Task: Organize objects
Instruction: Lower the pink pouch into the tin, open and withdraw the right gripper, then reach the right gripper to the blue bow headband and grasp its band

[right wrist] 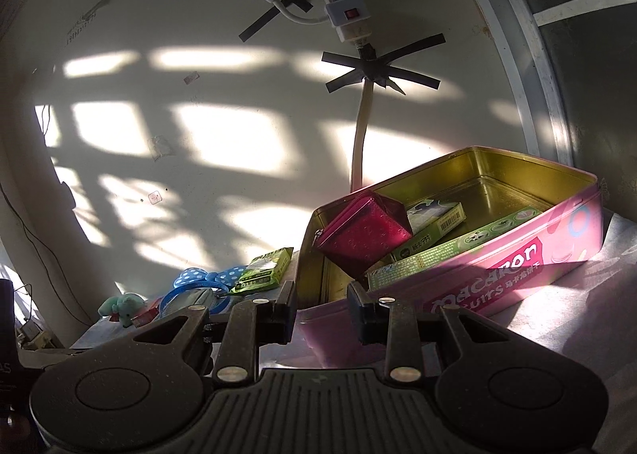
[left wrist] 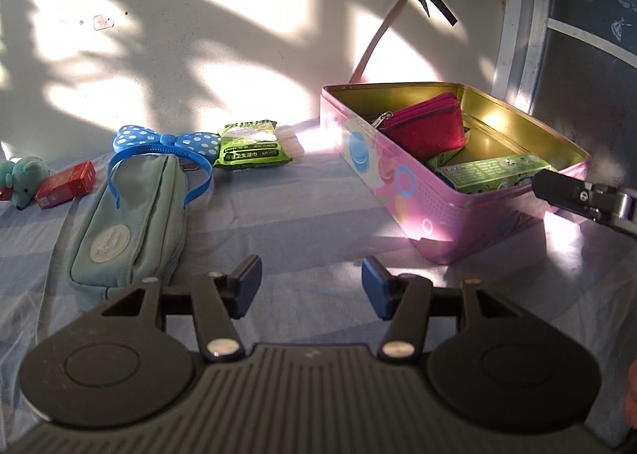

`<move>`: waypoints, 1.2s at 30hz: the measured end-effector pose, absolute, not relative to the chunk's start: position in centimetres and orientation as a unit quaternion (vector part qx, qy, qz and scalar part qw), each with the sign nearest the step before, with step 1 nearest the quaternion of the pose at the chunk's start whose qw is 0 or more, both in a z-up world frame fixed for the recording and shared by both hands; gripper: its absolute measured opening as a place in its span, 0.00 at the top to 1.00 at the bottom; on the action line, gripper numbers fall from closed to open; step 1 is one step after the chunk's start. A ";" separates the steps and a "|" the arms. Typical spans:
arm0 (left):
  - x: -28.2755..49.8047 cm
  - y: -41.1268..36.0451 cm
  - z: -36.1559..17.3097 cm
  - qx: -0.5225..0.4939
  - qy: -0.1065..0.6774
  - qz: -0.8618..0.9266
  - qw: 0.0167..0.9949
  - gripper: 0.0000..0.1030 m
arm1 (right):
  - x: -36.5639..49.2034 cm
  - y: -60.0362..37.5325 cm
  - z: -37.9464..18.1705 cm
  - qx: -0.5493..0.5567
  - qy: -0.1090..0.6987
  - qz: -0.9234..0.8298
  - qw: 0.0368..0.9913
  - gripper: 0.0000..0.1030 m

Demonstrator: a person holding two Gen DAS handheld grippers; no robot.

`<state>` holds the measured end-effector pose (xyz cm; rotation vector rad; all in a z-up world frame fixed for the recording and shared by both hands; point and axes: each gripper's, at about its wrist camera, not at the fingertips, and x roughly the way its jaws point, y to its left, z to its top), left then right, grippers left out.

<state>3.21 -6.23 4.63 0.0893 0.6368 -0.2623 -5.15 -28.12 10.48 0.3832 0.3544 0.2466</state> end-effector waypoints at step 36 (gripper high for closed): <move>4.8 13.1 0.6 -0.079 0.273 0.077 0.956 0.44 | 5.9 -12.8 8.0 0.144 0.286 0.233 0.918 0.71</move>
